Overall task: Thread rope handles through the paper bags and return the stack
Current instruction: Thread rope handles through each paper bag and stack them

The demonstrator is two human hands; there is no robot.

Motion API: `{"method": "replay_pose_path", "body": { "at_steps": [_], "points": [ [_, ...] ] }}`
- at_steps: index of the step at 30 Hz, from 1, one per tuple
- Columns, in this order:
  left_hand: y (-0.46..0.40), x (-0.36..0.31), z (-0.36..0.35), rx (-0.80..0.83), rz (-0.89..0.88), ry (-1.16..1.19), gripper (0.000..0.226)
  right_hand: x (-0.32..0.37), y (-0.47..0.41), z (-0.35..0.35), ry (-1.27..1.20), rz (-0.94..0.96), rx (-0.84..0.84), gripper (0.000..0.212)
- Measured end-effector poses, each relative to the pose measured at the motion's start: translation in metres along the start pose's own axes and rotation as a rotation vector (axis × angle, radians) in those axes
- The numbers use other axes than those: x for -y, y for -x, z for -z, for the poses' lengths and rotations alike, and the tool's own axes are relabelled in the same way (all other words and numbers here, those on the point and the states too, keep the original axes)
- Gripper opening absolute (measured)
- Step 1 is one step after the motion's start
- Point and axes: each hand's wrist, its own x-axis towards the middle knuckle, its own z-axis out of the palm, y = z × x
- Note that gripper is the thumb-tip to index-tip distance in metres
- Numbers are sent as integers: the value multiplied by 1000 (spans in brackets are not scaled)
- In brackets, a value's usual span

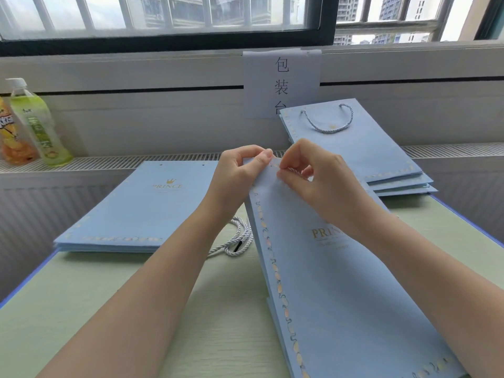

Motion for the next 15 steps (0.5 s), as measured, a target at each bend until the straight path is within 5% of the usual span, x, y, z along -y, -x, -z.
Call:
{"method": "replay_pose_path", "body": {
  "at_steps": [7, 15],
  "points": [
    [-2, -3, 1, 51, 8, 60, 33, -5, -1, 7, -172, -270, 76, 26],
    [-4, -6, 6, 71, 116, 63, 62, -9, -2, 3, -179, -218, 59, 21]
  ]
}}
